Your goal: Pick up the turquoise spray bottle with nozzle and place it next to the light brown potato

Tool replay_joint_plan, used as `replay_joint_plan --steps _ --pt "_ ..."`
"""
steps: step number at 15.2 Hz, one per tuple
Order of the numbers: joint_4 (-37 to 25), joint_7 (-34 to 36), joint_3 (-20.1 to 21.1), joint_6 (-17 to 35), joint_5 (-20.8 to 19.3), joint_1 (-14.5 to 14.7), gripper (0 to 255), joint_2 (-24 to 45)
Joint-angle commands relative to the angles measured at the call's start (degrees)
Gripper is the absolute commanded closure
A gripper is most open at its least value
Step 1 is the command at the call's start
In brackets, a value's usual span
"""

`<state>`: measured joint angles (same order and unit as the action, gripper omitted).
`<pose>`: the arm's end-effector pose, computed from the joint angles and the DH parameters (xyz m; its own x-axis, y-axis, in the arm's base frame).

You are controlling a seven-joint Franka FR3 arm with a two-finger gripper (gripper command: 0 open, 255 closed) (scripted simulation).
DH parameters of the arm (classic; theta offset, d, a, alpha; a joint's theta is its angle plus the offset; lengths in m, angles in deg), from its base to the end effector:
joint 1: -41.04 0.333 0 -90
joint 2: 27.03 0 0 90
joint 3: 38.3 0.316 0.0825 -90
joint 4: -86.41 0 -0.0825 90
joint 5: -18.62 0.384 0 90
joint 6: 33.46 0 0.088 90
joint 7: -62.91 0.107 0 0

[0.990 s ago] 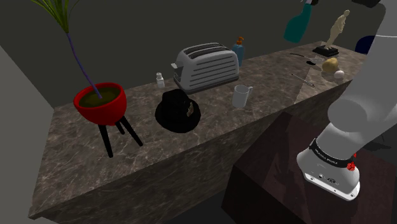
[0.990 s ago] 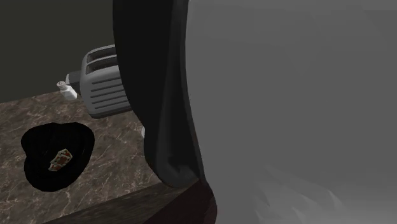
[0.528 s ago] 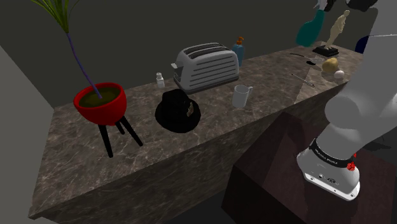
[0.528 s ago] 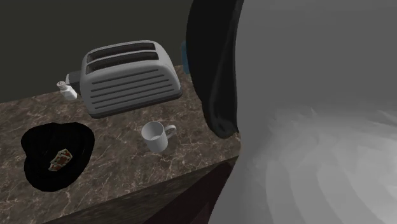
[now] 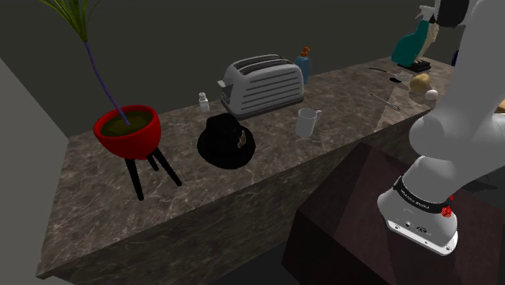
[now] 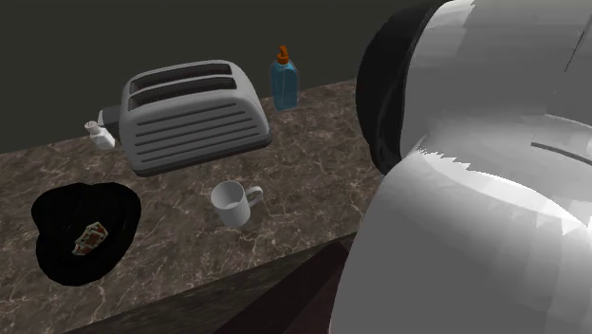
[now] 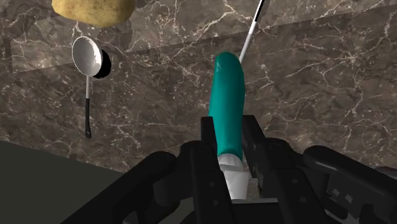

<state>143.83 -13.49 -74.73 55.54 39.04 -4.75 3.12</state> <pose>0.2581 -0.6381 0.6023 0.9971 0.0127 0.0746 0.0057 -0.9957 0.0929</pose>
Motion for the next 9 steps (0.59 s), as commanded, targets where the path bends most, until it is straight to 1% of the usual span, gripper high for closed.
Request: replay_joint_plan --steps 1,3,4,5,6,7,9 --pt "-5.4 -1.7 0.6 -1.5 2.2 -4.2 255 4.1" --pt "-12.2 -2.9 1.5 -3.5 4.3 -8.9 255 8.8" --pt "-17.2 -3.2 2.3 -5.2 5.5 -11.9 255 11.8" --pt "-26.7 -2.6 3.8 -8.7 7.2 -16.7 255 17.0" --pt "-20.7 -3.5 3.1 -5.8 6.3 -14.4 255 14.5" --pt "-17.1 -4.1 2.6 -3.9 5.9 -13.0 255 13.1" --pt "-11.8 -4.9 1.9 -0.9 5.3 -11.0 255 11.3"
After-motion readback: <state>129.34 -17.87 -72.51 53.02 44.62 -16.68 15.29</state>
